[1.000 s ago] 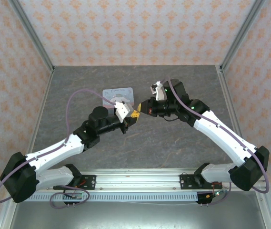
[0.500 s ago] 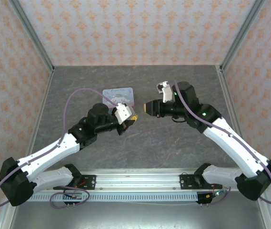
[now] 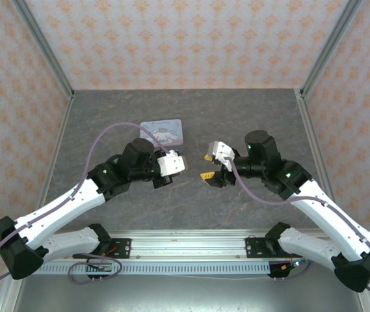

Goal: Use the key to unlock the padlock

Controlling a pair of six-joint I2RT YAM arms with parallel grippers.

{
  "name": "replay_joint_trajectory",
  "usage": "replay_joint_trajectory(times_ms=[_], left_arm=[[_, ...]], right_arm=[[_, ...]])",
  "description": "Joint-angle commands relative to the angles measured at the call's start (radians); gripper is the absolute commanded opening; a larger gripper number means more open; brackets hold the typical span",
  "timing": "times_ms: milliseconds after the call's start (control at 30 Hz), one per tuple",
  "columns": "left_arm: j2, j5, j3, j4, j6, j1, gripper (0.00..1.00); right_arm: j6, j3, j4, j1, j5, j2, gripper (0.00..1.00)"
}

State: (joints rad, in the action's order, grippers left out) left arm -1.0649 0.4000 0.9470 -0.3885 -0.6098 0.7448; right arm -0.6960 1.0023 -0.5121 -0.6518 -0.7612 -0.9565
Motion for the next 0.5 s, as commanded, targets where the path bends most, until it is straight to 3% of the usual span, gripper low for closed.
replay_joint_trajectory(times_ms=[0, 300, 467], left_arm=[[0.005, -0.021, 0.041, -0.066, -0.090, 0.011, 0.00], [-0.022, -0.019, 0.074, -0.083, -0.118, 0.019, 0.00], [-0.033, -0.012, 0.086, -0.090, -0.124, 0.023, 0.00]], right_arm=[[-0.210, 0.009, 0.018, -0.002, -0.121, -0.036, 0.59], [-0.269, -0.013, 0.154, -0.035, -0.121, -0.103, 0.54], [-0.270, 0.000, 0.179, -0.046, -0.128, -0.139, 0.46]])
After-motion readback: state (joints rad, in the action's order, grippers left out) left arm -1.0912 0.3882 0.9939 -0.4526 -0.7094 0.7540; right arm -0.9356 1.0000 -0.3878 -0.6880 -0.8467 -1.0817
